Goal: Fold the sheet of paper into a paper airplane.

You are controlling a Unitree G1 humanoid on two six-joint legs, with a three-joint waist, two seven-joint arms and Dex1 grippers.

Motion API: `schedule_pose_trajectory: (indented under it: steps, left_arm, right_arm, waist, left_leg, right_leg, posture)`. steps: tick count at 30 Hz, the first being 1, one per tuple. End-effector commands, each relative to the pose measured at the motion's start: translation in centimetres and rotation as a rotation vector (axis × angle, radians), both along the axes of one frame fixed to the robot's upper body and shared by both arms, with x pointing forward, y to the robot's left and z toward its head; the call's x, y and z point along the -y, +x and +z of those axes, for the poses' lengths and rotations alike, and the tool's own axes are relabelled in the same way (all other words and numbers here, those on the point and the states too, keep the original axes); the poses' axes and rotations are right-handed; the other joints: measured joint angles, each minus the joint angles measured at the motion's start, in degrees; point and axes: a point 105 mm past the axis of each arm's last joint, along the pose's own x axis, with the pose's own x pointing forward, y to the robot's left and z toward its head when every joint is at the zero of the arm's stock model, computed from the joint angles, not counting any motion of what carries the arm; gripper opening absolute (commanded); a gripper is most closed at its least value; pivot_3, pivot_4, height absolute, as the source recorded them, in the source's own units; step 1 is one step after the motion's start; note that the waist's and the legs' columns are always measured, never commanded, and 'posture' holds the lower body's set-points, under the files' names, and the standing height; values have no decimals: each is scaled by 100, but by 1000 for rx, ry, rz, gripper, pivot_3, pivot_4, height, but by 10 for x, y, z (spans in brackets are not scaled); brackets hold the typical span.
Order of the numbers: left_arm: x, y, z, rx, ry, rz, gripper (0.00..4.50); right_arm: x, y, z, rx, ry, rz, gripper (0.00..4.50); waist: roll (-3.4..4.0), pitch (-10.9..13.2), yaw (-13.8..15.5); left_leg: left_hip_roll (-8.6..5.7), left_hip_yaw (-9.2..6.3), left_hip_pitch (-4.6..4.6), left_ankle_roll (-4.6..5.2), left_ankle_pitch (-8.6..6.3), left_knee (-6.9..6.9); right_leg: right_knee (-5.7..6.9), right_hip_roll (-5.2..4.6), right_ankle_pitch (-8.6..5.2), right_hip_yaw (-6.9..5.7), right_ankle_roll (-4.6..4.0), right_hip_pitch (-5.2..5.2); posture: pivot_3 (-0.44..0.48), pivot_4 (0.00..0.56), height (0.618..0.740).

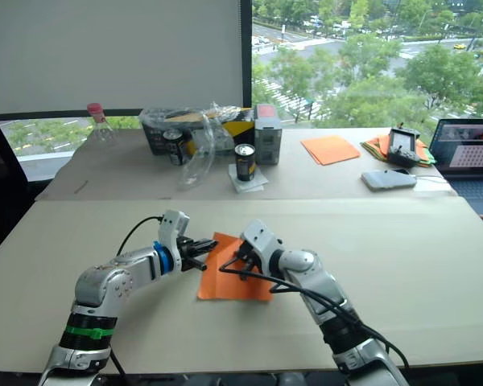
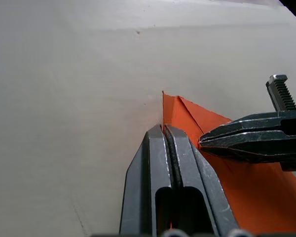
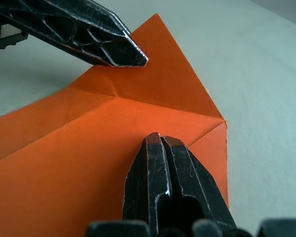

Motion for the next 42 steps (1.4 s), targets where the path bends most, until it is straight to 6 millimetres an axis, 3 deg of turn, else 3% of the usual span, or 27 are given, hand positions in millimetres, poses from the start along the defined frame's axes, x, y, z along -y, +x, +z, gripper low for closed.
schedule_pose_trajectory:
  steps: [1,5,6,9,12,15,21,28,32,42]
  left_arm:
    - [8,-5,12,142,74,-76,23]
    - [16,-9,11,233,153,-139,23]
    - [17,-10,10,263,188,-160,23]
    - [16,-1,15,361,267,-178,23]
    - [16,5,18,448,348,-225,23]
    - [20,9,22,532,406,-291,23]
    - [37,7,22,708,545,-499,23]
    - [47,0,5,808,676,-630,23]
    - [50,-5,-4,827,722,-675,23]
    - [53,-6,-12,773,725,-681,23]
  right_arm:
    - [6,-3,-10,-33,-43,-11,0]
    - [8,0,12,12,-5,-25,0]
    - [9,1,22,39,2,-27,0]
    - [14,6,79,169,46,-52,0]
    - [18,6,108,213,78,-72,0]
    - [25,6,123,234,79,-95,0]
    - [40,5,109,196,46,-145,0]
    - [43,-1,89,141,34,-158,0]
    - [46,-6,71,78,1,-145,0]
    - [42,-5,51,18,-36,-96,0]
  waist:
    - [0,0,4]
    - [1,2,18]
    - [1,2,22]
    - [8,12,24]
    - [9,12,20]
    - [8,12,22]
    - [8,12,29]
    - [8,13,-5]
    - [8,13,11]
    - [8,12,10]
  left_leg:
    - [-1,0,0,0,0,0]
    - [-2,0,-3,3,-1,1]
    - [-2,-1,-5,4,-2,2]
    - [-6,0,-19,4,-1,5]
    - [-3,0,-25,4,-1,6]
    - [-1,-2,-21,4,-1,-11]
    - [-14,3,-31,8,-2,-13]
    - [-9,7,-47,8,-1,-12]
    - [-11,6,-49,8,0,-10]
    - [-12,6,-47,13,-1,2]
  right_leg:
    - [0,0,0,0,0,0]
    - [-2,-2,0,0,0,0]
    - [-3,-2,0,-1,0,-1]
    - [-2,-6,0,0,0,-12]
    - [-1,-3,2,-1,-3,-20]
    - [-7,-2,1,-5,-3,-19]
    - [-17,-18,1,-5,-2,-24]
    - [-4,-15,1,-1,-2,-48]
    - [-4,-15,1,-3,-2,-48]
    - [-2,-15,1,-5,0,-40]
  posture:
    - [0,150,670]
    - [0,150,670]
    - [0,150,670]
    - [0,150,670]
    - [0,150,670]
    - [0,150,670]
    - [0,150,670]
    - [0,150,670]
    - [0,150,670]
    - [0,150,670]
